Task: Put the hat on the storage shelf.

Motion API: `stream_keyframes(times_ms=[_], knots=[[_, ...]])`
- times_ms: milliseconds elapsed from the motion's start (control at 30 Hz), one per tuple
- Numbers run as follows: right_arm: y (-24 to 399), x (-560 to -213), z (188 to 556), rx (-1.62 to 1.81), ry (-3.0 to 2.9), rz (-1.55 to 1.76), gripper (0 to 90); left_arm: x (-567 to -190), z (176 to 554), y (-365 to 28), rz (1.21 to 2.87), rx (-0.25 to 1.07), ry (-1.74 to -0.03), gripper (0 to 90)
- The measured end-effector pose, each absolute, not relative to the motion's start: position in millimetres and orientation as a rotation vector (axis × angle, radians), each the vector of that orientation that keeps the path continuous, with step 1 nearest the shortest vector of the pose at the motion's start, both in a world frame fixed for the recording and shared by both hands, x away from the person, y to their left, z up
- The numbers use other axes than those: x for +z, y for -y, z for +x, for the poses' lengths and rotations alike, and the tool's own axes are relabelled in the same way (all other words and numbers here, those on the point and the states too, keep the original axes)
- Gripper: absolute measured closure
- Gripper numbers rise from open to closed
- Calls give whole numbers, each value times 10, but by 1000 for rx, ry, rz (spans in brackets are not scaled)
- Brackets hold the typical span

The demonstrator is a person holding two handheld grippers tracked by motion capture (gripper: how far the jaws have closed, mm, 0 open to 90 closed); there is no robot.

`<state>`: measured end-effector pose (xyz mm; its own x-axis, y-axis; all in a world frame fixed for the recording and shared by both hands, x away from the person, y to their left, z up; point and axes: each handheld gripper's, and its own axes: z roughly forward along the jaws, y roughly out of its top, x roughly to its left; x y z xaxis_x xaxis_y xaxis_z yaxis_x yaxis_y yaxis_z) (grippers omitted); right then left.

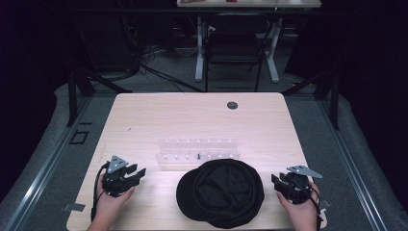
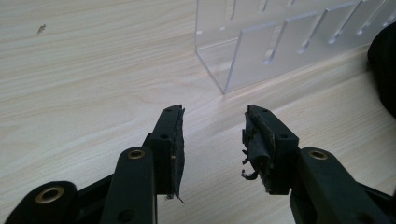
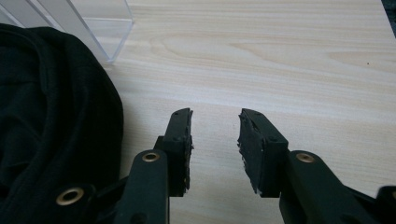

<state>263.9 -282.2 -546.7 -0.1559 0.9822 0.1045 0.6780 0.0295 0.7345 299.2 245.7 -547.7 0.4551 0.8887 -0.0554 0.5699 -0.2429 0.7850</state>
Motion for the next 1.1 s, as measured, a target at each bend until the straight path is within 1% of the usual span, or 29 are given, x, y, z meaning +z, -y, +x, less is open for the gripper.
stream_keyframes(times_ms=[200, 433, 700, 833, 900, 1000, 1100], knots=[[2792, -5463, 2647, 891, -1920, 1710, 610, -5467, 2969, -2429, 1948, 527, -1213, 550], [2763, -5404, 2627, 885, -1929, 1711, 606, -5432, 2947, -2402, 1955, 524, -1204, 544], [2735, -5260, 2577, 899, -1969, 1761, 638, -5389, 2907, -2379, 1976, 539, -1182, 544], [2644, -5091, 2583, 906, -2049, 1719, 657, -5375, 2899, -2388, 1983, 536, -1186, 544], [2627, -5043, 2586, 881, -2070, 1698, 657, -5371, 2904, -2398, 1978, 531, -1193, 544], [2565, -4875, 2616, 905, -2118, 1713, 656, -5366, 2916, -2413, 1956, 523, -1198, 545], [2525, -4814, 2634, 883, -2144, 1708, 656, -5369, 2915, -2416, 1958, 521, -1198, 546]])
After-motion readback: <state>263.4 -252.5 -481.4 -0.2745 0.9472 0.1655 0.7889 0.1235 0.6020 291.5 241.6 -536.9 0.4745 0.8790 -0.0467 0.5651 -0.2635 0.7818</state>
